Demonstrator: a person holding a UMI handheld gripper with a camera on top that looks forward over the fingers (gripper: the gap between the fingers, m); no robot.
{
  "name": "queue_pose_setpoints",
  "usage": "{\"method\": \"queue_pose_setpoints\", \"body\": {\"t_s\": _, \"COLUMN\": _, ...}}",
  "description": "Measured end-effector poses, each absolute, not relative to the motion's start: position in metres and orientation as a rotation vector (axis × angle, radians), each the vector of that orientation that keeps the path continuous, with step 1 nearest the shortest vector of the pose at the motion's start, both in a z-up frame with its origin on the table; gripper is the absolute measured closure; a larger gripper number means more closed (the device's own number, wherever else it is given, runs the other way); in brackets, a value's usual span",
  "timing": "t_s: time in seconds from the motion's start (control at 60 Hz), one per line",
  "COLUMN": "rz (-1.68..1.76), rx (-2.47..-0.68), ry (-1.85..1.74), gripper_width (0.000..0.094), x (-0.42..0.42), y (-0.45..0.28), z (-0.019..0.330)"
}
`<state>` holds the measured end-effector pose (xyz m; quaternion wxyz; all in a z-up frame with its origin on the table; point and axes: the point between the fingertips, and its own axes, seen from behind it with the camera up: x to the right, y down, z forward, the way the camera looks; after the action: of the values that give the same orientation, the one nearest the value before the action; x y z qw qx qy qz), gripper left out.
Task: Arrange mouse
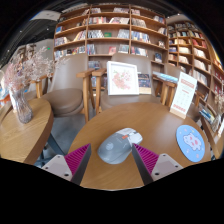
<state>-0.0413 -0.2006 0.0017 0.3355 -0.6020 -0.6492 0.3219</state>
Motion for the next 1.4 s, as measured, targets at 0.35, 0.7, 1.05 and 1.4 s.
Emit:
{"method": "queue_pose_setpoints", "body": {"t_s": 0.35, "rz": 0.822, "rx": -1.615, "ry": -1.699, "gripper_width": 0.0077, "x": -0.097, "y": -0.205, "z": 0.000}}
{"method": "queue_pose_setpoints", "body": {"t_s": 0.7, "rz": 0.816, "rx": -1.681, "ry": -1.719, "gripper_width": 0.0079, "x": -0.131, "y": -0.209, "z": -0.008}}
{"method": "queue_pose_setpoints", "body": {"t_s": 1.05, "rz": 0.764, "rx": -1.651, "ry": -1.721, "gripper_width": 0.0451, "x": -0.148, "y": -0.199, "z": -0.012}}
{"method": "queue_pose_setpoints", "body": {"t_s": 1.4, "rz": 0.873, "rx": -1.581, "ry": -1.697, "gripper_width": 0.0468, "x": -0.125, "y": -0.142, "z": 0.075}}
